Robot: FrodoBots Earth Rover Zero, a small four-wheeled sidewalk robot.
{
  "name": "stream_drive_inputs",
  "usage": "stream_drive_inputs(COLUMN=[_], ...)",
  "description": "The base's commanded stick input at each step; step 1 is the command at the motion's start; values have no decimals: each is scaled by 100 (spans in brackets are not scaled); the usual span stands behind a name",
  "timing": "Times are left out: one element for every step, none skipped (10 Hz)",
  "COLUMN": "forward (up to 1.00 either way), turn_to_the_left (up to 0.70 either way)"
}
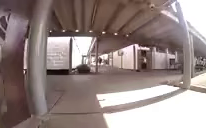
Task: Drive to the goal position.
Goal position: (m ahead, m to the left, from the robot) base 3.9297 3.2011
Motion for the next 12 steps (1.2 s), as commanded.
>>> stream_drive_inputs(forward=[50,50,50,50,50,50,50,50,50,50,50,50], turn_to_the_left=[0,0,0,0,0,0,0,0,0,0,0,0])
